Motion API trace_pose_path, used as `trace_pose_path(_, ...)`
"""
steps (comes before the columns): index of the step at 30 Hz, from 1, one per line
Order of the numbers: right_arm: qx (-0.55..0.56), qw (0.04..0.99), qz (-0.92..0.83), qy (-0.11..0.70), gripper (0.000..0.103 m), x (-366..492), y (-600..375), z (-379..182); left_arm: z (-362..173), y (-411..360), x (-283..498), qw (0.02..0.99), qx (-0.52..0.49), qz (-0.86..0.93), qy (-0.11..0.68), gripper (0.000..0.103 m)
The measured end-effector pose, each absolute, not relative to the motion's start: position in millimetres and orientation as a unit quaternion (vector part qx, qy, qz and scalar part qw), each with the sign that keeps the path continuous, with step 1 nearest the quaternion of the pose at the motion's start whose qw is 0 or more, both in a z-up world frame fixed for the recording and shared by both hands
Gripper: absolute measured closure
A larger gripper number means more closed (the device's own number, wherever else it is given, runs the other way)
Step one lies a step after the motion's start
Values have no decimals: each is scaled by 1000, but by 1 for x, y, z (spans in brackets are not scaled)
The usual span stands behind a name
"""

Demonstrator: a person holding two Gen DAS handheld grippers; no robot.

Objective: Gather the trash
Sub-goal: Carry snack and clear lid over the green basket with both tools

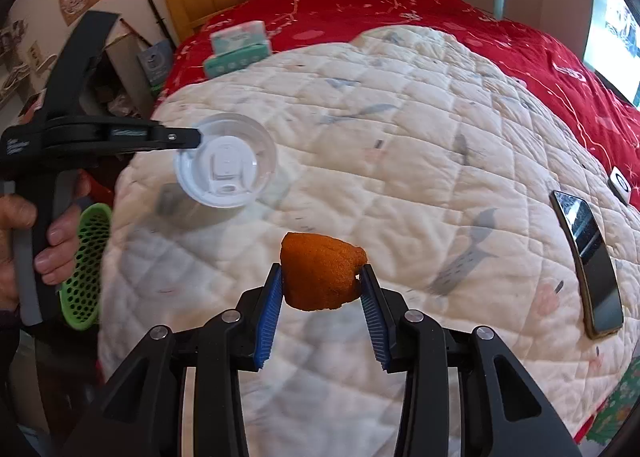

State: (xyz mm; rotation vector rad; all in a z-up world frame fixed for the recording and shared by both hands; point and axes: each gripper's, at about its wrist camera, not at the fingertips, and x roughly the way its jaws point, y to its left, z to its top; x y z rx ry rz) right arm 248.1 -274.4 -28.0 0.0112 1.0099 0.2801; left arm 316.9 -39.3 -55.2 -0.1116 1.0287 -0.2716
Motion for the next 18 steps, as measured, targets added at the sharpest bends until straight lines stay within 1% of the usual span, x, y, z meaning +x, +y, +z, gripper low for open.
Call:
trace_pose_path(10,-12,863,182,472,65,216,-207,-9,-10,68,226,888,-80,-69,447,99)
trace_pose_path(18,-33,855,226,465,65,201,-151,1,-3,144,170,897,-104,-7,430,99)
